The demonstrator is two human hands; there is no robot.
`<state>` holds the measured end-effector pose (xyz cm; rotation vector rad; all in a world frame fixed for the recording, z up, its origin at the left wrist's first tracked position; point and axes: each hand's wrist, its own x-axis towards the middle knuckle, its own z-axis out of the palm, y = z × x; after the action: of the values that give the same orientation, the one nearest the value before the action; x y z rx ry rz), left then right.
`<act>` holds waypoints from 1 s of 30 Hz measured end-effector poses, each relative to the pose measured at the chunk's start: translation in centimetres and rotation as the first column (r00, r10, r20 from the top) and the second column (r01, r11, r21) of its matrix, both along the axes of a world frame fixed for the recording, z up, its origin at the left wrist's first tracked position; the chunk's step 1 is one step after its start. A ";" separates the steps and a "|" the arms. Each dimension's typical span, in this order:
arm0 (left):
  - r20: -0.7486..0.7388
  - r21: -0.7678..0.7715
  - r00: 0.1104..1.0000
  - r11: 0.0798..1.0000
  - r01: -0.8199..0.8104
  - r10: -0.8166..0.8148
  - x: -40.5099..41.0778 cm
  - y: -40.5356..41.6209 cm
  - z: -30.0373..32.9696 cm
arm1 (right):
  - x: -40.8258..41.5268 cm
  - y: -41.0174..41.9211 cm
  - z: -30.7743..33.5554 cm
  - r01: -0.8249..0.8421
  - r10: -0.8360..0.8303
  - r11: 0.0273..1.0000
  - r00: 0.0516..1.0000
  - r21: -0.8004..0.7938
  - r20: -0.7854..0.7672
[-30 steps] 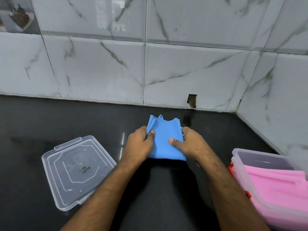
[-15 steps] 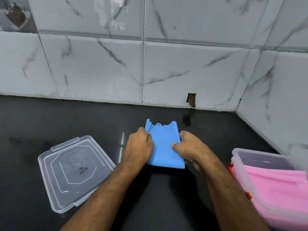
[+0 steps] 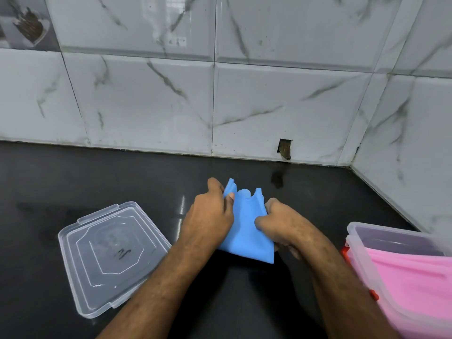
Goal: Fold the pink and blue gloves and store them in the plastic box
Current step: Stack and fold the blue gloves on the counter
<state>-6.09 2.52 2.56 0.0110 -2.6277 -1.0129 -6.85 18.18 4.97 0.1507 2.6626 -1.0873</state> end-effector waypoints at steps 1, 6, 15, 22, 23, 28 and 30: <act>0.019 0.032 1.000 0.999 0.020 -0.021 -0.2 -0.2 -0.2 | 0.1 -0.1 0.1 0.003 -0.003 1.000 1.000 -0.003 0.016; 0.200 0.088 0.980 0.996 0.000 -0.018 -1.8 -1.5 -1.4 | 0.1 -0.2 0.2 0.007 -0.007 1.000 1.000 -0.012 0.027; 0.162 0.117 0.987 0.993 -0.003 -0.016 -2.1 -1.1 -1.9 | 0.4 -0.4 0.3 0.034 -0.033 0.999 0.999 0.031 -0.028; -0.099 -0.011 0.986 0.991 -0.134 0.133 -0.8 -0.4 -1.2 | 0.7 -0.4 0.4 0.029 -0.022 0.992 0.998 0.125 -0.061; -0.105 -0.018 0.983 0.988 -0.150 0.148 -0.9 -0.5 -1.3 | 0.7 -0.4 0.4 0.030 -0.023 0.992 0.998 0.126 -0.057; -0.025 -0.036 0.992 0.991 -0.127 0.126 -1.6 -0.8 -2.0 | 0.5 -0.4 0.3 0.031 -0.019 0.980 0.998 0.194 -0.065; -0.001 -0.029 0.994 0.993 -0.111 0.111 -2.1 -0.9 -2.3 | 0.4 -0.3 0.0 0.039 -0.012 0.959 0.995 0.280 -0.099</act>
<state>-8.14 1.64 0.30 0.1494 -2.6100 -0.9378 -6.50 17.89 4.95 0.1909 2.8993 -0.7321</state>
